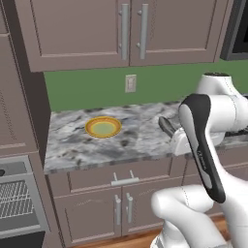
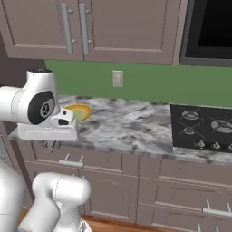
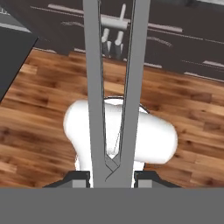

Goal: Pick up the tongs from the counter and place them near the plate next to the oven.

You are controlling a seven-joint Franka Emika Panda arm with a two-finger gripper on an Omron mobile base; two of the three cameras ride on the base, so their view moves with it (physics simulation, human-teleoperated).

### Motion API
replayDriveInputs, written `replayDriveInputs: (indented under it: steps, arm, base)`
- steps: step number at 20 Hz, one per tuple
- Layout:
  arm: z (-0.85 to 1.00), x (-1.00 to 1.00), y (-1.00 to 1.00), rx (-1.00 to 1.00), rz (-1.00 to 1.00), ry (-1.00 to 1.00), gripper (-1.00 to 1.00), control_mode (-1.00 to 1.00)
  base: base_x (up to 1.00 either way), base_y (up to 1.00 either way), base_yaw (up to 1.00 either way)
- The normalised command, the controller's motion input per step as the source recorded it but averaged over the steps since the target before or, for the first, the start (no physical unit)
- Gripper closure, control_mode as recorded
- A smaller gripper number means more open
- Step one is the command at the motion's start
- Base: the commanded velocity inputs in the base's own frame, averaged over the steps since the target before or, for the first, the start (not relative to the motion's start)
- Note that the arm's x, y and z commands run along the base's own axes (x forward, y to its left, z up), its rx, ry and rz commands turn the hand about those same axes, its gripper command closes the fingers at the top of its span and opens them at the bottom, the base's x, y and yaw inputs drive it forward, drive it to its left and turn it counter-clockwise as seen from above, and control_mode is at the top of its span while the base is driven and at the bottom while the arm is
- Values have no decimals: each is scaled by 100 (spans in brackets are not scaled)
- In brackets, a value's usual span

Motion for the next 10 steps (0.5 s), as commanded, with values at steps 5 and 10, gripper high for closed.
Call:
replayDriveInputs:
  steps: [5,10]
  arm:
    - [-99,81,12,2,0,-2,100,-100]
    - [-34,100,2,0,-7,-2,100,-100]
  base:
    - [0,0,0]
    - [0,0,0]
